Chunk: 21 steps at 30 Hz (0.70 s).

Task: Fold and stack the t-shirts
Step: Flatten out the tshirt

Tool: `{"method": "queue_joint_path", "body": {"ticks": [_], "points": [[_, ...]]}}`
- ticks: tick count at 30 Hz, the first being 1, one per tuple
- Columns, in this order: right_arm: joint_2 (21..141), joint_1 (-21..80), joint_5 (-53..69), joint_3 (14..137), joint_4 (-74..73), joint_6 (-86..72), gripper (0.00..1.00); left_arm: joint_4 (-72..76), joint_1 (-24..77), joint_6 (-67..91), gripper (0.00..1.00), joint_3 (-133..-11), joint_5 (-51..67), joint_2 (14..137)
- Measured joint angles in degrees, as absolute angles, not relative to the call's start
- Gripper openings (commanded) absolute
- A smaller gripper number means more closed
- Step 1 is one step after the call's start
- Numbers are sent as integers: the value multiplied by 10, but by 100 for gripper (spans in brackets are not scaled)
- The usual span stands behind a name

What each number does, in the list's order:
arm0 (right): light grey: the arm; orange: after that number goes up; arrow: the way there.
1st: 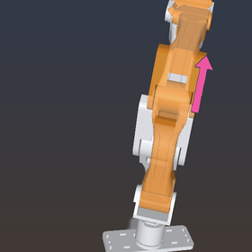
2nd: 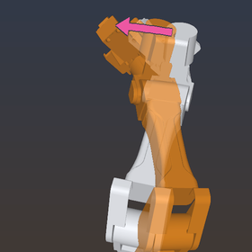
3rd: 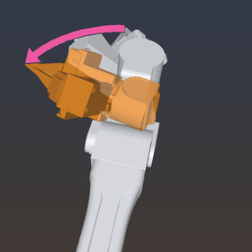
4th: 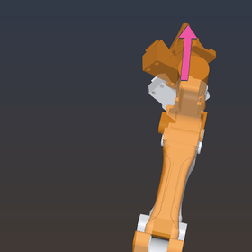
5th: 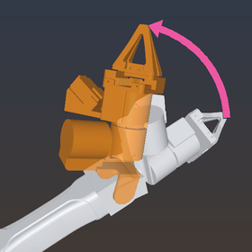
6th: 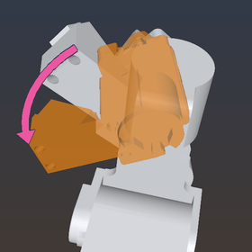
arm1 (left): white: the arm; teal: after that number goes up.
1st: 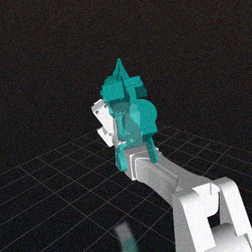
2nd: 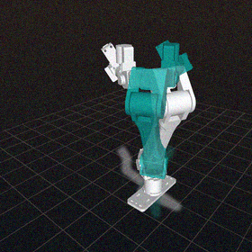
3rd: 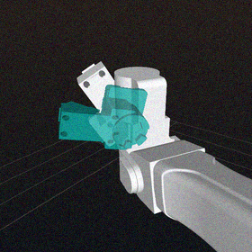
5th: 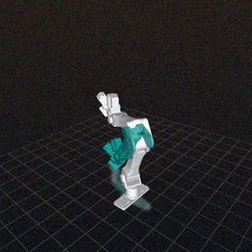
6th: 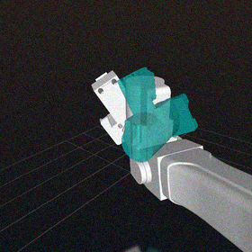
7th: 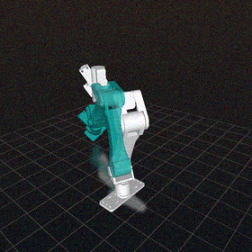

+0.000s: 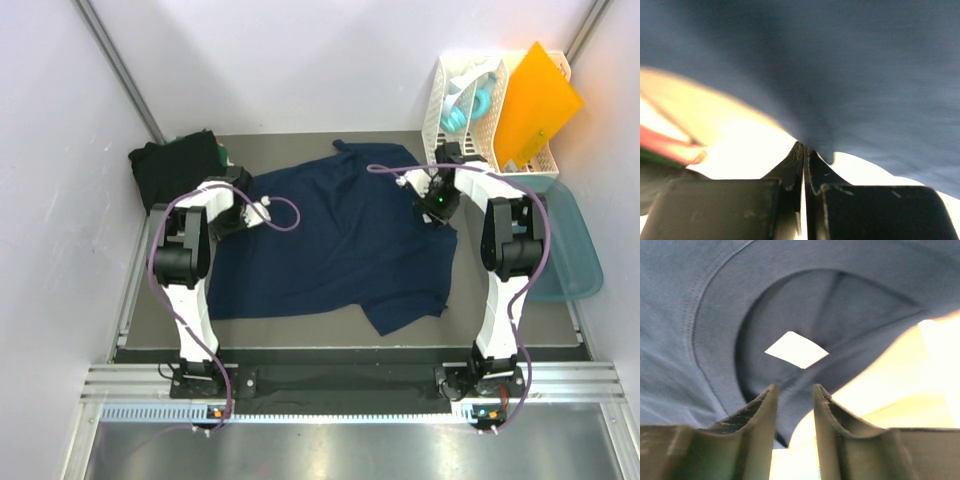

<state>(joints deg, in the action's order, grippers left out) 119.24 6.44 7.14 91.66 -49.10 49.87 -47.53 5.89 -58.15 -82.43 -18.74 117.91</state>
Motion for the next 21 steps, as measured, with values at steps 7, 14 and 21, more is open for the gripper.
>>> {"method": "queue_joint_path", "body": {"ticks": [7,14,21], "points": [[1176,63,65,940,-489,499,59,-340,24,-572,17,-822,-217,1126],[1096,67,57,938,-492,528,76,-295,0,-602,49,-793,-184,1051],[884,100,56,747,-479,626,83,-334,11,-701,69,-690,-41,884]]}}
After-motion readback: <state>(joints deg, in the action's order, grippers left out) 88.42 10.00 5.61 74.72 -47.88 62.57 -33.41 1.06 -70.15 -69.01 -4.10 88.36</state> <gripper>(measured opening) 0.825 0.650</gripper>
